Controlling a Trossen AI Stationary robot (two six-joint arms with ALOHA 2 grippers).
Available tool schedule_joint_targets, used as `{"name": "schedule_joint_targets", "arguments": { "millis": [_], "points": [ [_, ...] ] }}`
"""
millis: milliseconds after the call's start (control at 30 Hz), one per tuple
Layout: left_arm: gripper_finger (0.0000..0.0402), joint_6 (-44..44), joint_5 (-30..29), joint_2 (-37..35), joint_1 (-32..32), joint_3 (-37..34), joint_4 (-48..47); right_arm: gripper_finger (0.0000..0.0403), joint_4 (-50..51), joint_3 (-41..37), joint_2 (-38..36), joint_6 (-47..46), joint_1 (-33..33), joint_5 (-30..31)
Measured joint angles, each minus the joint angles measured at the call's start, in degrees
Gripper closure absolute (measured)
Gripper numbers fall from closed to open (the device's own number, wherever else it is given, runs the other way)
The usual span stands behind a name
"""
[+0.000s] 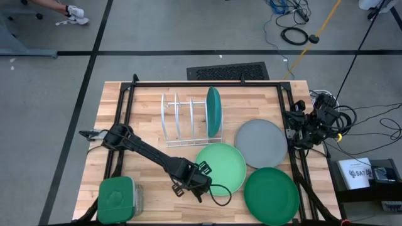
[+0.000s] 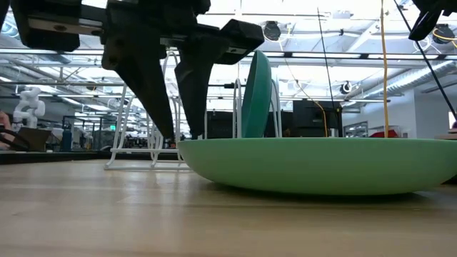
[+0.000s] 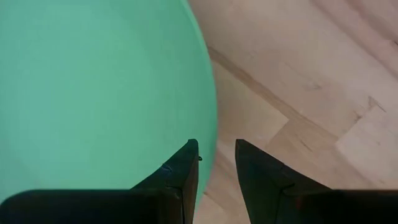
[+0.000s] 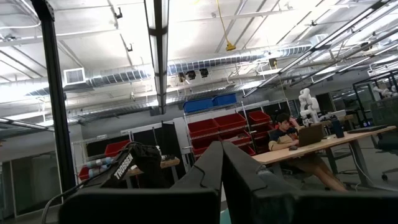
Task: Sort dishes
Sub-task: Put the light green plate into the dish rack
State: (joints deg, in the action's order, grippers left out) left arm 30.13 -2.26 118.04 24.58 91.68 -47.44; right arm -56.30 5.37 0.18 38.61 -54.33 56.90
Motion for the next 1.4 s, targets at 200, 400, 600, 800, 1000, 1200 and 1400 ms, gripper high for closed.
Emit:
{"name": "schedule_joint_targets", "arguments": {
  "millis": [200, 400, 600, 800, 1000, 1200, 1400],
  "points": [
    [0.0294, -0.9, 0.2, 0.7, -0.2, 0.0, 2.0, 0.0403, 0.0, 0.0, 0.0, 0.0, 0.0, 0.0],
    [0.0294, -0.9, 0.1, 3.0, -0.2, 0.0, 2.1, 0.0403, 0.0, 0.0, 0.0, -0.3, 0.0, 0.0],
    [0.0294, -1.3, -5.1, 4.6, -0.2, 0.0, 3.6, 0.0403, 0.0, 0.0, 0.0, -0.3, 0.0, 0.0],
    [0.0336, -0.7, -7.3, 4.6, -0.2, 0.0, 4.3, 0.0403, 0.0, 0.0, 0.0, -0.3, 0.0, 0.0],
    [0.0391, 0.7, -7.3, 4.5, -0.2, 0.0, 5.0, 0.0403, 0.0, 0.0, 0.0, -0.2, 0.0, 0.0],
    [0.0398, 0.8, -6.8, 3.7, -0.2, 1.0, 2.5, 0.0403, 0.0, 0.0, 0.0, -0.2, 0.0, 0.0],
    [0.0399, 0.5, -0.1, -1.1, -0.6, 3.4, -0.5, 0.0403, 0.0, 0.0, 0.0, -0.3, 0.0, 0.0]
  ]
}}
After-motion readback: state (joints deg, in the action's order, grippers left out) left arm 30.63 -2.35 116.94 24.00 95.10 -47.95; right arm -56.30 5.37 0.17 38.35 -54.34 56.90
